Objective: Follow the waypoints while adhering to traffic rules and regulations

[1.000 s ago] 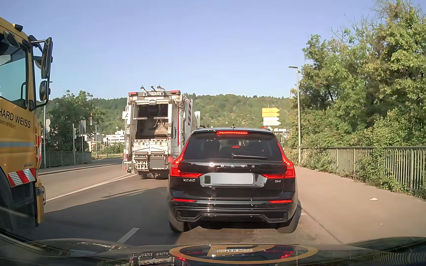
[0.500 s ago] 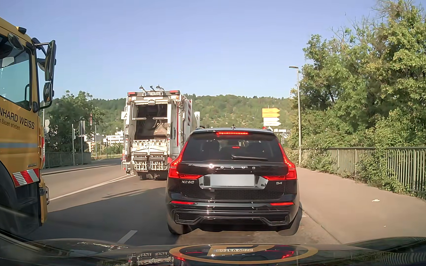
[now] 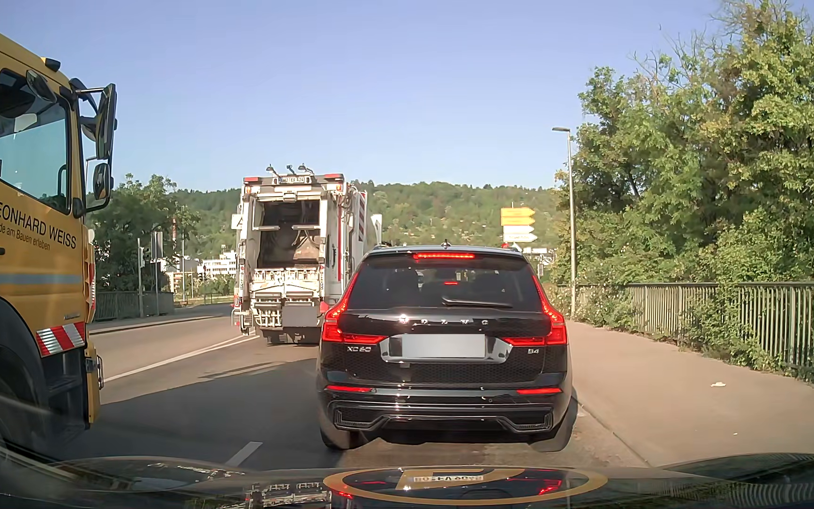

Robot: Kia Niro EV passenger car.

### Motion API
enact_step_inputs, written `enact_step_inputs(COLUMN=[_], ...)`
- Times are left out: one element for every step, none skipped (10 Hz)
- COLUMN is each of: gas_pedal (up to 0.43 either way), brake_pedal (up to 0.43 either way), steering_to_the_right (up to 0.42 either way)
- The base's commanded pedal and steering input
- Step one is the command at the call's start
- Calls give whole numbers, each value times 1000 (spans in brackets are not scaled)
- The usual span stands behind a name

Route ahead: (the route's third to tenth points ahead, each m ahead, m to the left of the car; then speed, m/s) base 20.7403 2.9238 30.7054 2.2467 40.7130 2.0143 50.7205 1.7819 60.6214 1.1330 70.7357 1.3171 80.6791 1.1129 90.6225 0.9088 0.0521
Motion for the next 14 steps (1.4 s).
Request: enact_step_inputs(gas_pedal=[0, 0, 0, 0, 0, 0, 0, 0, 0, 0, 0, 0, 0, 0], brake_pedal=[226, 226, 232, 232, 232, 238, 238, 238, 238, 238, 244, 244, 244, 244], steering_to_the_right=[1, 1, 1, 1, 1, 1, 1, 1, 1, 1, 1, 1, 1, 1])
